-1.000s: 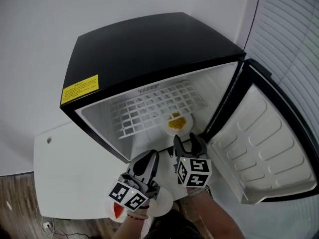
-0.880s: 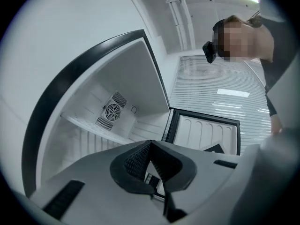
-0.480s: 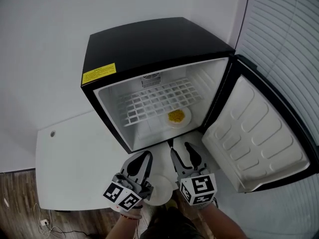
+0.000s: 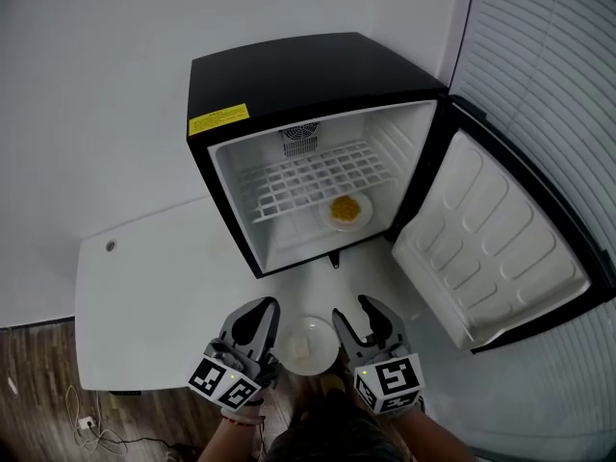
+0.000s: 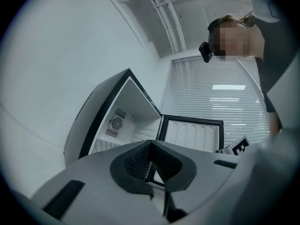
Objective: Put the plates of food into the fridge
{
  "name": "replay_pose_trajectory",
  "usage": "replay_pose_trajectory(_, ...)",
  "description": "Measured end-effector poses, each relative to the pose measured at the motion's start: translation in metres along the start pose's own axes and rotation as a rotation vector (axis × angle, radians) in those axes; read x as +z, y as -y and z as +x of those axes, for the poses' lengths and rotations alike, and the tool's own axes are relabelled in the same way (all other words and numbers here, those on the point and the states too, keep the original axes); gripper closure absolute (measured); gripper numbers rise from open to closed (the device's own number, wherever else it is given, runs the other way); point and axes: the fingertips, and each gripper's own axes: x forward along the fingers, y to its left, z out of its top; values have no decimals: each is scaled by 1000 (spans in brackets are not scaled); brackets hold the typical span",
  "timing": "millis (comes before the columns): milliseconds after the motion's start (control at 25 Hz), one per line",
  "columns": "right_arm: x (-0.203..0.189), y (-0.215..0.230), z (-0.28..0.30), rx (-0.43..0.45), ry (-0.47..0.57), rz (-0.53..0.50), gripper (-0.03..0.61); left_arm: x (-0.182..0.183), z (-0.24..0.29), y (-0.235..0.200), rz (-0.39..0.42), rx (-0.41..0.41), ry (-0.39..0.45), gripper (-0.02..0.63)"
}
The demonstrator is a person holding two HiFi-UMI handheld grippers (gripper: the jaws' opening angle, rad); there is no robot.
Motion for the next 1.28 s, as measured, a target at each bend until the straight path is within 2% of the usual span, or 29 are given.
replay_pose_trajectory(240, -17, -18, -23, 14, -29, -29, 368, 2, -35, 7, 25, 22, 3, 607)
replay_pose_trajectory(360, -43, -25, -33, 9, -87, -26, 368, 0, -55, 9, 29, 42, -3, 607)
replay_pose_trajectory(520, -87, -30, -45, -7, -188, 38, 368, -4, -81, 7, 31, 80, -6, 607)
replay_pose_trajectory(680, -142, -27, -53, -44, -314, 206, 368, -10, -102, 5, 28, 113, -16, 607)
replay_pose_trajectory(880, -199, -39, -53, -27, -447, 416, 368, -18, -120, 4, 27, 148, -30, 607)
replay_pose_trajectory(1000, -220, -44, -48, -42, -468, 620, 368, -22, -128, 5, 65, 151, -60, 607)
replay_pose_trajectory(1080, -228, -46, -43, -52, -466, 754, 368, -23, -136, 2, 61, 163, -64, 607)
replay_pose_trajectory(1280, -240, -54, -30, -34, -476, 945, 368, -21, -153, -12, 43, 211, -53, 607)
